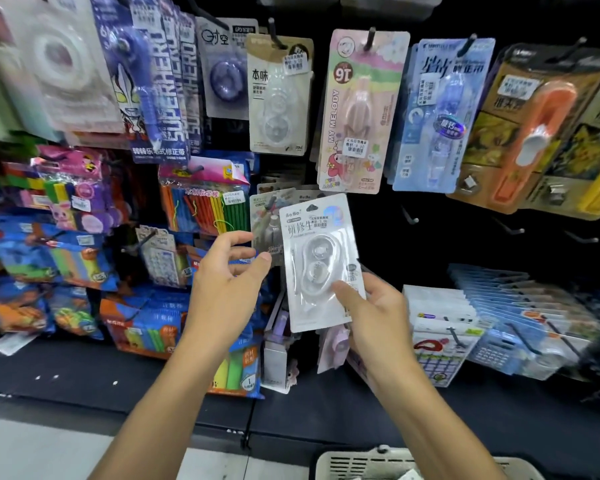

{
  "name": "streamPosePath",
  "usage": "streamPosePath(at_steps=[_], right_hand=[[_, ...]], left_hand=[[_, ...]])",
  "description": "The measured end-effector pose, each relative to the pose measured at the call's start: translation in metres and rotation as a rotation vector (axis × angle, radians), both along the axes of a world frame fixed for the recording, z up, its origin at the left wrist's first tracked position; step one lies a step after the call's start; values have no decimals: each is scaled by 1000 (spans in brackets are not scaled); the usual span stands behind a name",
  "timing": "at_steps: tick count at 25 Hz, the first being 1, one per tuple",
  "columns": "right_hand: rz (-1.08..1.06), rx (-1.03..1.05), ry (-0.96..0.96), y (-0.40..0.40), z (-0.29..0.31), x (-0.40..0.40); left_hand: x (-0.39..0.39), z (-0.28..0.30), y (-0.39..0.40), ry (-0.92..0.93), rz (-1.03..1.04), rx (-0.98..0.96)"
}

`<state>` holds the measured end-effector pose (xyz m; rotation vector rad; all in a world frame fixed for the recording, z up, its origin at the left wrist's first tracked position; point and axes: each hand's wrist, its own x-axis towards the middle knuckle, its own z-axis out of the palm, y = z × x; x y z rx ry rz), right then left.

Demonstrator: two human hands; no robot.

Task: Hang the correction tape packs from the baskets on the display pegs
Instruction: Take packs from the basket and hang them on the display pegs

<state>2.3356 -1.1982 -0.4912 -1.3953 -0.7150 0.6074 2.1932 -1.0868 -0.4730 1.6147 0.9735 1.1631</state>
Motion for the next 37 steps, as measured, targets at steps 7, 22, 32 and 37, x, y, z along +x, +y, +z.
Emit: streamPosePath(at_steps=[7,22,32,37], right_hand=[[5,-78,263,3,11,1],[285,-1277,-513,-239,-268,61],[8,-1113,-383,-240,-274,64],[178,-1164,-328,-213,-288,22]], left_hand=[[-12,-12,-2,70,17,-12],[12,-279,-162,842,-308,-754],[-61,-274,-103,915,155,-647],[-51,-258,-126,1133,-83,-20]])
